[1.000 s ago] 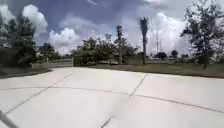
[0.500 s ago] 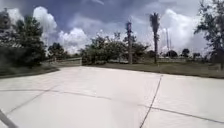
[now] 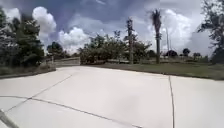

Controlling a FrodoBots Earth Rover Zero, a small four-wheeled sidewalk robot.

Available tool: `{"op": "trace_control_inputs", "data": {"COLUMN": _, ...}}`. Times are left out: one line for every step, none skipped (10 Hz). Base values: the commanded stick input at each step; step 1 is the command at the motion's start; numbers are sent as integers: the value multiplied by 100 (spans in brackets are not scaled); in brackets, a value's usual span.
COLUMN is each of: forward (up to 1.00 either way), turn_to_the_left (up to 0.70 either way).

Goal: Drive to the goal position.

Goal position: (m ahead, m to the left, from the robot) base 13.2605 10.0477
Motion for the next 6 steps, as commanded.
{"op": "trace_control_inputs", "data": {"forward": 85, "turn_to_the_left": 0}}
{"op": "trace_control_inputs", "data": {"forward": 85, "turn_to_the_left": 23}}
{"op": "trace_control_inputs", "data": {"forward": 85, "turn_to_the_left": 34}}
{"op": "trace_control_inputs", "data": {"forward": 85, "turn_to_the_left": 34}}
{"op": "trace_control_inputs", "data": {"forward": 85, "turn_to_the_left": 34}}
{"op": "trace_control_inputs", "data": {"forward": 85, "turn_to_the_left": 33}}
